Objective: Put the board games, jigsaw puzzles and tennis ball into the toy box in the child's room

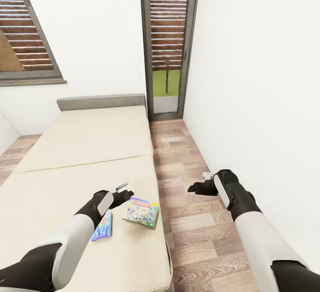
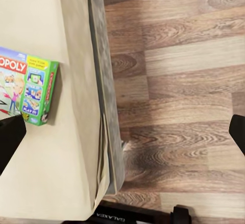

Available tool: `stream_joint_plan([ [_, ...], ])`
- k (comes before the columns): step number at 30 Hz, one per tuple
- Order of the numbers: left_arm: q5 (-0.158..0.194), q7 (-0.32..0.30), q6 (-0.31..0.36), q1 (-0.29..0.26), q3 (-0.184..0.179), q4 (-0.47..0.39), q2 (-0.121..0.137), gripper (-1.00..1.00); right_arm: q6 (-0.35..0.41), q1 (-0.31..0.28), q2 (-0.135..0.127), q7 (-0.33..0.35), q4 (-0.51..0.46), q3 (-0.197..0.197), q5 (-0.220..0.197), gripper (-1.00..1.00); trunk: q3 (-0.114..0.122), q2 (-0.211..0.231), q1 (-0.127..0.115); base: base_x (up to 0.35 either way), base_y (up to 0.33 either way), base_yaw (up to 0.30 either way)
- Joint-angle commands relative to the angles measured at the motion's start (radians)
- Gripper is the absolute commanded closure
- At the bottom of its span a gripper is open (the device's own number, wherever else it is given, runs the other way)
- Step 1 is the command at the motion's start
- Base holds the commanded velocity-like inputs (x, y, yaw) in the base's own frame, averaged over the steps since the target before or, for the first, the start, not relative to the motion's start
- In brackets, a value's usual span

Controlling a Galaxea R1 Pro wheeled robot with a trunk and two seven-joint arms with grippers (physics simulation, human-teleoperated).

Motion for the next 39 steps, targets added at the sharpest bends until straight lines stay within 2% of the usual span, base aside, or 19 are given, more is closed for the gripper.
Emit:
stream_joint_plan([
  [1, 0.008, -0.005, 0.006, 0.001, 0.003, -0.002, 0.001, -1.00, 0.004, -0.001, 0.000, -0.004, -0.001, -0.001, -0.007, -1.00, -0.003, -0.001, 0.000, 0.000, 0.000, 0.000],
  [12, 0.007, -0.031, -0.005, 0.010, 0.005, -0.002, 0.010, -1.00, 0.004, -0.001, -0.003, -0.005, -0.001, -0.002, -0.006, -1.00, -0.021, -0.001, 0.000, 0.000, 0.000, 0.000],
  [22, 0.007, -0.035, -0.009, 0.012, 0.006, -0.001, 0.011, -1.00, 0.004, -0.001, -0.032, -0.005, -0.001, -0.003, -0.009, -1.00, -0.037, -0.001, 0.000, 0.000, 0.000, 0.000],
  [39, 0.007, -0.036, -0.009, 0.012, 0.005, -0.001, 0.012, -1.00, 0.004, -0.001, -0.038, -0.004, -0.001, -0.003, -0.010, -1.00, -0.065, -0.001, 0.000, 0.000, 0.000, 0.000],
])
